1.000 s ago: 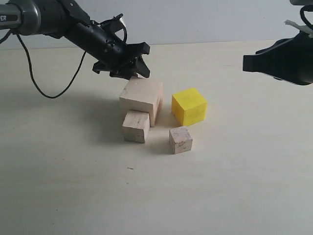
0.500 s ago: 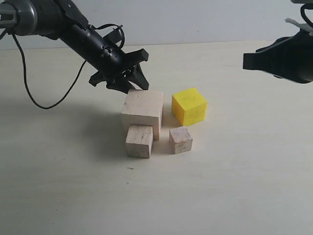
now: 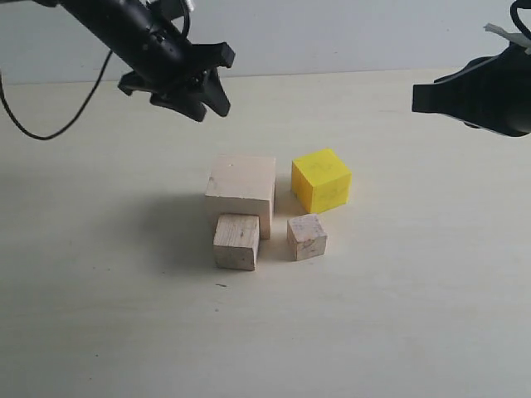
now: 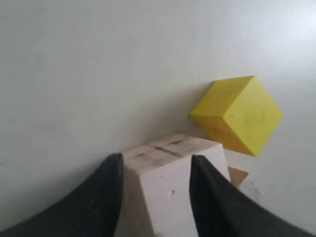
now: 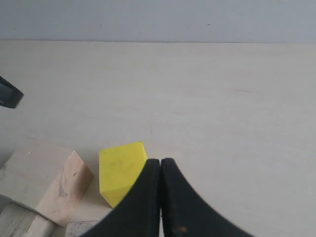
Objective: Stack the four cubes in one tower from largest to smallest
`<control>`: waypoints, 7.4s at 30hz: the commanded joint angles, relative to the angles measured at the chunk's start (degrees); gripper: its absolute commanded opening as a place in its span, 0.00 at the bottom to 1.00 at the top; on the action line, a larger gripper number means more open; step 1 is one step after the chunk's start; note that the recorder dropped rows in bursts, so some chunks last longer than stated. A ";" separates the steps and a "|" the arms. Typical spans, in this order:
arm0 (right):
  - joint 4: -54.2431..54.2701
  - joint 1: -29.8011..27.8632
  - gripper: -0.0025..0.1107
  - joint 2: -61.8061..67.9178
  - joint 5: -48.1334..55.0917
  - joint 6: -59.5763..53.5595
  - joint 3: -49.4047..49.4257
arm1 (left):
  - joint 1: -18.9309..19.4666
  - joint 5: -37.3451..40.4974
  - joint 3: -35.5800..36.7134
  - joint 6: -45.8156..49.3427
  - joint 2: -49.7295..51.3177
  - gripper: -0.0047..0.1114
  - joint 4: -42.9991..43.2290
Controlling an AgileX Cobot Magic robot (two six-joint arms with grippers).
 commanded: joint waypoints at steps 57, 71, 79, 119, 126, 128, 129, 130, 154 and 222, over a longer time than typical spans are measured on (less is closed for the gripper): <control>-0.11 0.16 0.02 -0.07 0.05 0.00 -0.37 | 0.11 -12.31 29.51 26.91 -7.51 0.30 -9.85; -0.11 0.16 0.02 -0.07 0.05 0.00 -0.37 | 0.11 -12.00 29.51 28.64 -7.51 0.30 -11.92; -0.22 0.16 0.02 -0.07 0.04 0.00 -0.37 | 0.11 -10.73 29.51 31.54 -7.51 0.30 -14.09; -0.22 0.16 0.02 -0.07 0.04 0.00 -0.37 | 0.23 -8.18 29.51 28.95 -12.90 0.30 -10.75; -0.63 0.16 0.02 0.05 1.13 -1.98 -0.37 | 0.23 -5.82 29.51 22.12 -26.41 0.30 -6.13; -0.63 0.16 0.02 0.17 0.89 -2.33 -0.37 | 0.23 -4.04 29.51 22.07 -30.46 0.30 -6.54; -0.63 0.16 0.02 0.84 0.89 -2.21 -0.48 | 0.23 -3.46 29.51 21.28 -33.40 0.30 -6.63; -0.63 0.16 0.02 1.57 1.04 -2.22 -0.77 | 0.23 -3.05 29.51 20.93 -34.78 0.30 -6.63; -0.35 5.19 0.53 37.94 23.57 -9.73 -34.73 | 0.23 -3.84 47.88 16.56 -66.39 0.30 -1.17; 6.42 5.19 0.02 33.73 25.42 -21.22 -36.56 | 0.23 -18.36 57.67 16.68 -66.39 0.30 0.69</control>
